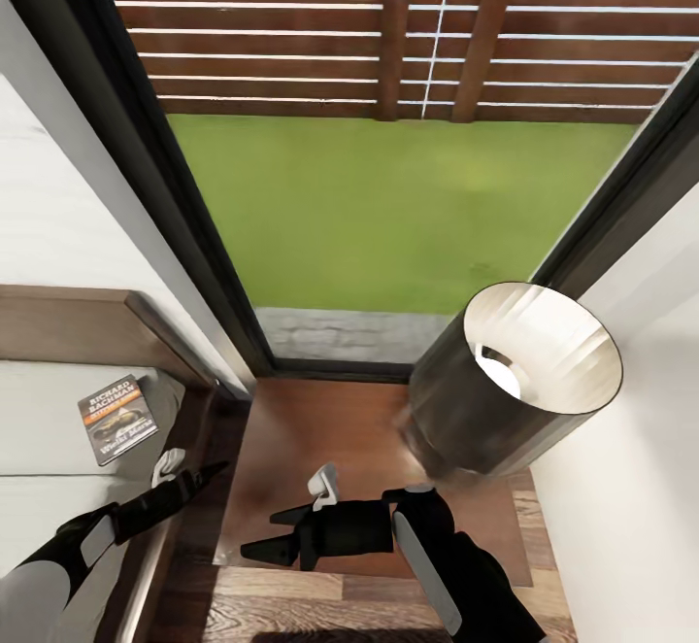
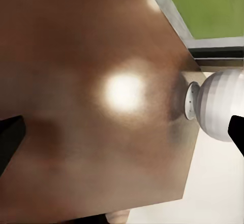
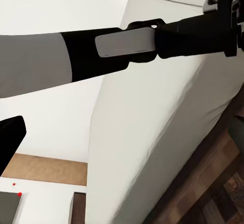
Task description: In the bedroom, move the book from the bed onto either nightstand, and place the two sandals side by side next to the bed.
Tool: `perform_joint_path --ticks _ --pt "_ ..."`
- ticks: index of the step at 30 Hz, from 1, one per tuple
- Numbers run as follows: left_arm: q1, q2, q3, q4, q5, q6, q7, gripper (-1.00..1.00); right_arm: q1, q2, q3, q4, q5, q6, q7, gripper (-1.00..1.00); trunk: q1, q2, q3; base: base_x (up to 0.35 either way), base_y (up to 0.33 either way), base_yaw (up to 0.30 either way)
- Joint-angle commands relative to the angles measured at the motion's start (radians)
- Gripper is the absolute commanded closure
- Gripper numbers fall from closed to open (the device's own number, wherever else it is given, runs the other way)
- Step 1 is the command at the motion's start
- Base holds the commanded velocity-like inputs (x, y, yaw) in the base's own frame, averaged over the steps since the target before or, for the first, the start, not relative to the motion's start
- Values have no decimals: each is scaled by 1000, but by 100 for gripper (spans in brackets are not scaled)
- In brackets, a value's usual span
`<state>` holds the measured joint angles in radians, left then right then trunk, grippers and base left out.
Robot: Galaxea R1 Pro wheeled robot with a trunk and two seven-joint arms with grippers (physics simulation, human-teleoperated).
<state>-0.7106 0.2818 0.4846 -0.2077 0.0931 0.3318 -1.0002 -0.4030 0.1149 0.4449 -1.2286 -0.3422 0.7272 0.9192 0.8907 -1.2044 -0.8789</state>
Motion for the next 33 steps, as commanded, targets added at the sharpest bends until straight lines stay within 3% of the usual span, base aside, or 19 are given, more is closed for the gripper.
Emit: perform_joint_path --ticks 1,16,18,22,24,28,33 --pt "0 0 -3 0 10 10 -2 -100 -1 0 0 0 -4 6 0 -100 0 0 -1 0 29 0" --pt "0 -1 -4 1 10 10 -1 -100 -2 0 -2 10 2 6 -10 -100 0 0 -1 0 4 0" --pt "-1 -1 -4 1 10 10 -1 -100 -2 -1 -5 24 3 6 -37 -100 0 0 -1 0 0 0" --pt "-1 -8 -4 1 10 9 -1 -100 -5 -1 -7 120 3 -1 -217 -100 0 0 -1 0 0 0" --pt "-1 -11 -4 1 10 9 -1 -100 -7 -1 -8 181 2 -53 -272 -100 0 0 -1 0 0 0" --pt "-1 -13 -4 1 9 9 -1 -100 -8 -1 -8 261 2 -172 -306 -100 0 0 -1 0 0 0" --pt "0 -14 -3 1 10 9 -1 -100 -8 -1 -7 292 -2 -215 -311 -100 0 0 -1 0 0 0"
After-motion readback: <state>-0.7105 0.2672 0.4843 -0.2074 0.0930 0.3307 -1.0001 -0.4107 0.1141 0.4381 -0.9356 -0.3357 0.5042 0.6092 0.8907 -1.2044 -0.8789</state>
